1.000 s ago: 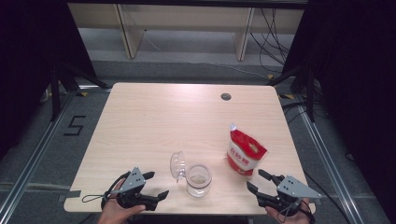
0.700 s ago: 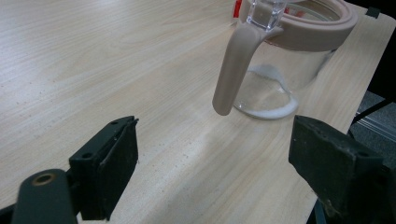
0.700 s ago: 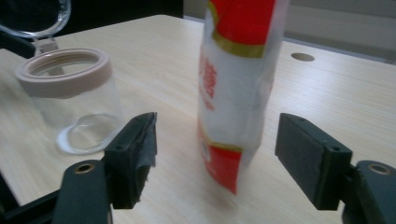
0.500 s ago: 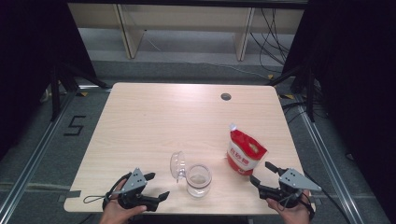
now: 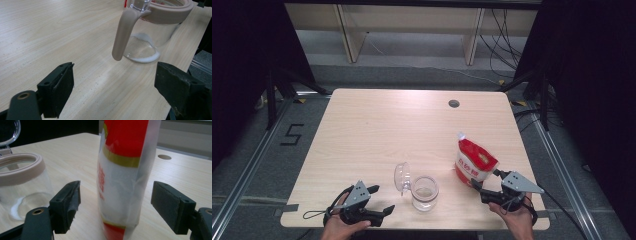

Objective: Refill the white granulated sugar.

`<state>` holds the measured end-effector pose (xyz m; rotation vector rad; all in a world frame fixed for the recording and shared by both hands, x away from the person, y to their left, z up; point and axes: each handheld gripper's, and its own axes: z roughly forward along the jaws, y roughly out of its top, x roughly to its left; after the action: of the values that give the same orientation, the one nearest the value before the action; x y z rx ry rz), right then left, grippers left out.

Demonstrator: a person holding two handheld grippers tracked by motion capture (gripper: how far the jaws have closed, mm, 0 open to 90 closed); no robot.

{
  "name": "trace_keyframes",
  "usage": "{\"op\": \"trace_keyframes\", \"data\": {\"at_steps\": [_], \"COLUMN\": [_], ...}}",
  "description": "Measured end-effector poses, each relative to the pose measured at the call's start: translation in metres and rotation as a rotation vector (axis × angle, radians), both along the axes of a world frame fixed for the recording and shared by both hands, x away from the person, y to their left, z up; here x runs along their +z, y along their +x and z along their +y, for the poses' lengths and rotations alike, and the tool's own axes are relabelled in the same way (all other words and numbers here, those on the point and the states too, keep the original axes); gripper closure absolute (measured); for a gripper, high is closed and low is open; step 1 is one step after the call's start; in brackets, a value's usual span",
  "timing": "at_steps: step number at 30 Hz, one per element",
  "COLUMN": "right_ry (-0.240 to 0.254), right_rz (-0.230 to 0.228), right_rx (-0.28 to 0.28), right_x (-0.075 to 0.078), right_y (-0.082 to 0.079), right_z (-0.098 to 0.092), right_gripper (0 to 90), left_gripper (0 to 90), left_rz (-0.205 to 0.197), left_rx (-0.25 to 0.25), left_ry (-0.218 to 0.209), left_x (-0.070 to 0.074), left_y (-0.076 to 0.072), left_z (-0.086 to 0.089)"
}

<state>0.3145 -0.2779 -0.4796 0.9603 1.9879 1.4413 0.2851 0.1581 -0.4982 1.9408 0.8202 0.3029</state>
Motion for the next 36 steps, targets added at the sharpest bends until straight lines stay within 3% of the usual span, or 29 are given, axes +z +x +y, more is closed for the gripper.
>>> {"op": "trace_keyframes", "data": {"at_steps": [4,11,12,13,15,16,17,18,19,21,23,25,26,32,33,34,36], "right_ry": [-0.007,-0.01,-0.006,-0.012,-0.009,-0.011,-0.001,-0.002,-0.013,-0.006,0.005,-0.005,0.007,0.015,0.007,0.007,-0.001], "right_rz": [0.025,-0.003,0.01,-0.007,0.017,0.013,-0.006,-0.018,-0.007,-0.014,0.016,-0.005,-0.012,-0.009,-0.027,-0.039,-0.021], "right_rx": [-0.003,0.004,0.0,0.006,-0.01,-0.009,-0.013,-0.005,0.0,0.003,-0.003,0.003,0.001,-0.011,-0.005,0.017,0.022], "right_x": [-0.002,-0.006,-0.006,-0.007,-0.007,-0.008,-0.009,-0.009,-0.009,-0.01,-0.011,-0.012,-0.014,-0.014,-0.015,-0.015,-0.015], "right_y": [0.004,0.013,0.013,0.015,0.013,0.014,0.016,0.017,0.017,0.019,0.019,0.021,0.023,0.024,0.025,0.027,0.027], "right_z": [0.004,0.007,0.008,0.009,0.01,0.01,0.011,0.011,0.01,0.011,0.014,0.014,0.015,0.016,0.016,0.017,0.017], "right_gripper": [24.9,25.3,25.3,25.7,26.0,26.0,26.0,26.0,26.1,26.1,26.1,26.1,26.1,26.1,26.1,26.1,26.2], "left_gripper": [15.8,15.8,15.7,15.8,15.8,15.7,15.8,15.7,15.8,15.7,15.8,15.8,15.8,15.8,15.8,15.8,15.8], "left_rz": [-0.015,-0.017,0.005,0.004,-0.022,-0.005,-0.007,-0.007,-0.025,-0.017,-0.018,-0.018,0.004,0.0,-0.014,0.003,0.003], "left_rx": [-0.014,-0.022,-0.01,-0.014,-0.029,-0.018,-0.02,-0.015,-0.025,-0.031,-0.033,-0.03,-0.012,-0.008,-0.022,-0.007,-0.007], "left_ry": [0.012,0.018,0.003,0.005,0.025,0.012,0.032,0.005,0.024,0.02,0.024,0.021,0.01,0.024,0.035,0.022,0.022], "left_x": [0.001,0.001,0.0,0.0,0.001,0.0,0.001,0.001,0.001,0.001,0.001,0.001,0.0,0.0,0.0,0.0,0.0], "left_y": [0.0,0.0,-0.001,-0.001,0.0,-0.001,-0.001,-0.002,-0.001,-0.001,-0.001,-0.001,-0.002,-0.002,-0.001,-0.003,-0.003], "left_z": [0.001,0.001,0.0,0.0,0.0,-0.001,0.0,-0.002,-0.001,-0.001,-0.002,-0.001,-0.002,-0.002,-0.002,-0.003,-0.002]}}
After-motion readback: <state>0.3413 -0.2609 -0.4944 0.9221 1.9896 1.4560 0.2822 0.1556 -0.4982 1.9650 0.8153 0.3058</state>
